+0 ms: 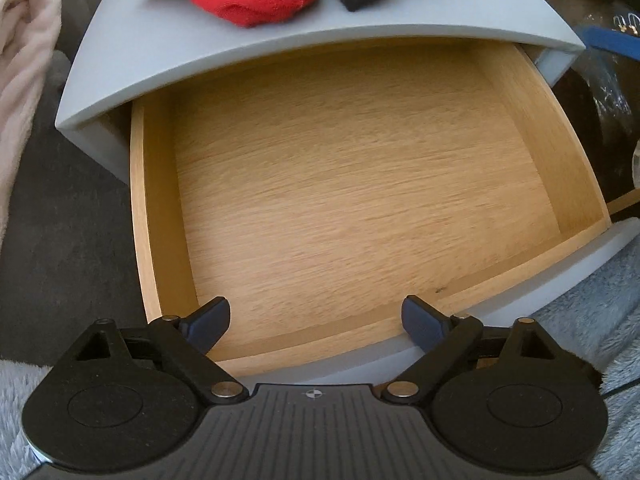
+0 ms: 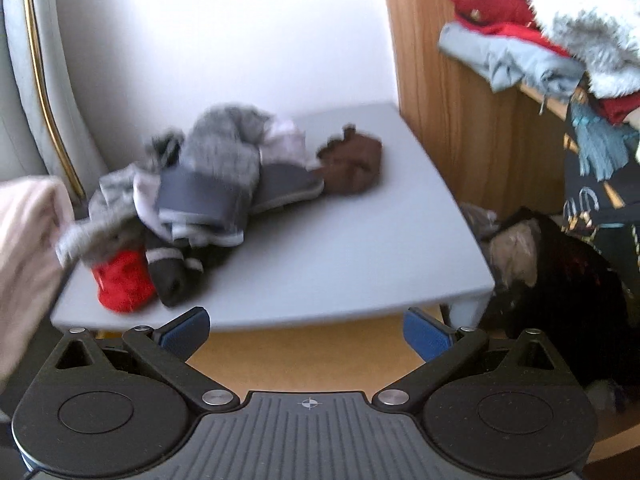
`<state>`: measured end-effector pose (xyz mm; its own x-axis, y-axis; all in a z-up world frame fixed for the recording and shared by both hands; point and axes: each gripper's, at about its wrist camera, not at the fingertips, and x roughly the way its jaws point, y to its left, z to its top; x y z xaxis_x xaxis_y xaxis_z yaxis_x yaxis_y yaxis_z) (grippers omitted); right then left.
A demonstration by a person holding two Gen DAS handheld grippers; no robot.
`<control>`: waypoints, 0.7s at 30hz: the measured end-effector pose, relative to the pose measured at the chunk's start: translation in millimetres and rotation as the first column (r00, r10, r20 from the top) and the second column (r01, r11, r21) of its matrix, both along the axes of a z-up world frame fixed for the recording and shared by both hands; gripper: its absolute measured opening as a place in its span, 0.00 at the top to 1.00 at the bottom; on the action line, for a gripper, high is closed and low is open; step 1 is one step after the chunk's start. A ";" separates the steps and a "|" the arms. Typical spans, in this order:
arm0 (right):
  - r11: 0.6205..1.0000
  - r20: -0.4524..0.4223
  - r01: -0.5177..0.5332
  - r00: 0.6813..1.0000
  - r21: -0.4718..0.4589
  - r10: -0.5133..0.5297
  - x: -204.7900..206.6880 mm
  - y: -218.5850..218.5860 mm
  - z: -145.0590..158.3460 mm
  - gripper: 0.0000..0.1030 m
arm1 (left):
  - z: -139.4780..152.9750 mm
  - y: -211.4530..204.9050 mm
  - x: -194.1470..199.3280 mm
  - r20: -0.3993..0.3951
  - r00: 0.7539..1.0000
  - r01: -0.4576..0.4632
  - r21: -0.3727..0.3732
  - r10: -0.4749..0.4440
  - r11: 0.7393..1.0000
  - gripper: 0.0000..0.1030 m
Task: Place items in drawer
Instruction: 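Lower the right gripper onto the grey patterned underwear and close it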
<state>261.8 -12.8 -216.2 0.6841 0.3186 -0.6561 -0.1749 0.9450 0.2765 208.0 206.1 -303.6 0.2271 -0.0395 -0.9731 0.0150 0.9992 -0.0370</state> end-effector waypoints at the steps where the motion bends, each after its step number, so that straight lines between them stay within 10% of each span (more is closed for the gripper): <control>1: 1.000 0.013 0.003 1.000 0.020 -0.003 0.3 -2.2 2.3 0.00 | -1.6 -0.8 -1.8 0.004 1.000 -0.009 -0.010 0.009 1.000 0.08; 21: 0.997 0.214 -0.081 0.974 0.009 0.077 33.9 22.7 32.6 0.02 | -4.0 -0.1 -11.2 0.062 0.997 -0.046 -0.026 0.048 0.999 0.07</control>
<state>295.7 10.0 -183.6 0.7801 0.3871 -0.4915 -0.3055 0.9213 0.2407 196.8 206.0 -307.6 0.2900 -0.0509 -0.9557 -0.0288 0.9977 -0.0619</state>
